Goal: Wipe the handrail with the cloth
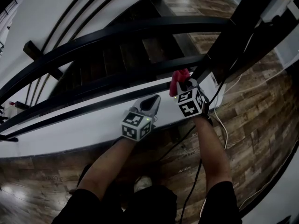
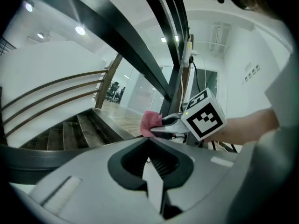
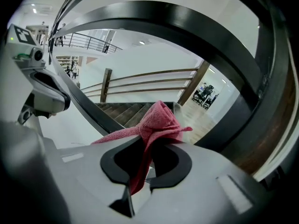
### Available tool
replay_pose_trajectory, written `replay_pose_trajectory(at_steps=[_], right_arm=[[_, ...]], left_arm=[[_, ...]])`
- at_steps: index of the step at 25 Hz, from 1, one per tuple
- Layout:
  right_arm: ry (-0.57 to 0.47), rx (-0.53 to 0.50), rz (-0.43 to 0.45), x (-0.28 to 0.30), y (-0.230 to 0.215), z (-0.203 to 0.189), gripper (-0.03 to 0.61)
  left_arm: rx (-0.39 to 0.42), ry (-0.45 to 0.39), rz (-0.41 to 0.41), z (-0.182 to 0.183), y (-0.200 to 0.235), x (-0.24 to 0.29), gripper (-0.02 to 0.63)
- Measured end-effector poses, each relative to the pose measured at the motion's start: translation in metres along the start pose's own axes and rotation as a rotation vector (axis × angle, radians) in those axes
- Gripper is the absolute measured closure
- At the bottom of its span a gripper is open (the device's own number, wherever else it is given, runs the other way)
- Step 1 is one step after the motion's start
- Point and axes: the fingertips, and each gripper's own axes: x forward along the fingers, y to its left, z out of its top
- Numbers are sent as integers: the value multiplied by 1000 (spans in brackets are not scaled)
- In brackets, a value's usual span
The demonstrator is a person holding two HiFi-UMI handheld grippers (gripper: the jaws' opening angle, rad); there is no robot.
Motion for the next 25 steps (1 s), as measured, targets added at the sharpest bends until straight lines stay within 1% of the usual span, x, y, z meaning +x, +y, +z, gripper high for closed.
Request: replay_pose_trajectory(at_steps=[6, 10, 13, 17, 19, 21, 23, 25], right_arm=[[29, 2, -60, 0, -19, -14, 534], [54, 9, -120, -1, -32, -23, 534], [55, 14, -150, -1, -39, -27, 534], [31, 46, -161, -4, -40, -25, 534], [-27, 84, -140, -9, -34, -14, 534], [-103, 95, -89, -16, -18, 4, 534], [-174, 52, -27, -23, 7, 23, 534], [-238, -21, 42, -31, 42, 41, 534]], left_arm=[[-18, 7, -2, -3, 0, 3, 614], [-34, -3, -26, -2, -11, 7, 614], [-26, -1, -32, 0, -14, 4, 614], [-3, 6, -5, 6, -3, -8, 614], [-2, -12, 11, 12, 5, -18, 614], [5, -31, 26, 18, 12, -33, 614], [49, -36, 36, 20, 18, -52, 614], [134, -22, 40, 18, 28, -74, 614]])
